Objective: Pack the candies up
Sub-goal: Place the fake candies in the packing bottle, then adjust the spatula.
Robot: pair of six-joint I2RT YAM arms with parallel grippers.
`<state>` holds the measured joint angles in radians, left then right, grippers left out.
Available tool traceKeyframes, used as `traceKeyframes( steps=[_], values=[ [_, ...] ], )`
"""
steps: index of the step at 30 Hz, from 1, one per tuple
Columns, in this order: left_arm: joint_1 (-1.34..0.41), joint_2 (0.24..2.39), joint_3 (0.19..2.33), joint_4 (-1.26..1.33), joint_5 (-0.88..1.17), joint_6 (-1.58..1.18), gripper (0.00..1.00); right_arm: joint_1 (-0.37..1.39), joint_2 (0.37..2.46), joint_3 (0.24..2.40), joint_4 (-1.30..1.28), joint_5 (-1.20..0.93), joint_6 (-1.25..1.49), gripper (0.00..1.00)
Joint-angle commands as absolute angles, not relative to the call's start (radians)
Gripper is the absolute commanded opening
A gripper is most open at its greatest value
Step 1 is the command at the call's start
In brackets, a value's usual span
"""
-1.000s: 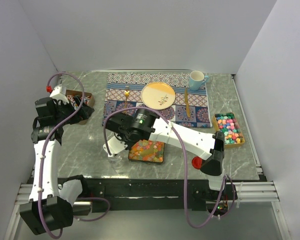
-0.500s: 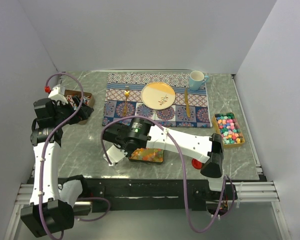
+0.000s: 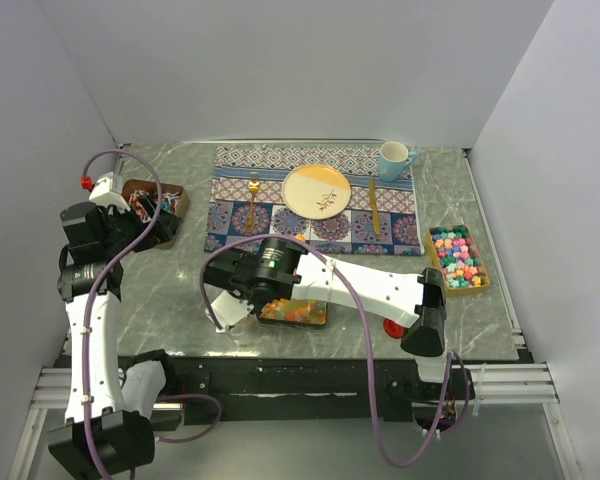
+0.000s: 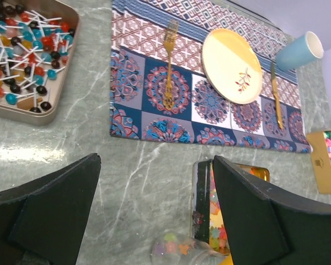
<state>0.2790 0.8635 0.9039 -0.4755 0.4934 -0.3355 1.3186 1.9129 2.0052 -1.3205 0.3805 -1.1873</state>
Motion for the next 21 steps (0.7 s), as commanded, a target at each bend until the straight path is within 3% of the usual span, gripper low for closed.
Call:
traceKeyframes(
  steps=[1, 10, 13, 16, 17, 21],
  values=[
    [0.285, 0.833, 0.917, -0.449, 0.58, -0.312, 0.89, 1.289, 1.893, 2.118, -1.44, 0.476, -1.353, 0.0],
    [0.284, 0.804, 0.884, -0.3, 0.934, -0.363, 0.93, 1.047, 1.822, 2.065, -1.367, 0.158, -1.057, 0.0],
    [0.265, 0.854, 0.893, -0.304, 0.989, -0.399, 0.89, 1.006, 1.807, 2.04, -1.296, 0.081, -1.013, 0.0],
    [0.227, 0.923, 0.931, -0.348, 1.06, -0.376, 0.57, 0.997, 1.815, 2.069, -1.238, 0.028, -0.979, 0.0],
    [0.216, 0.936, 0.94, -0.35, 1.068, -0.38, 0.4, 0.996, 1.833, 2.086, -1.229, 0.003, -0.957, 0.0],
    [0.122, 0.986, 0.951, -0.327, 1.036, -0.388, 0.22, 0.997, 1.893, 2.233, -1.214, -0.069, -0.902, 0.0]
  ],
)
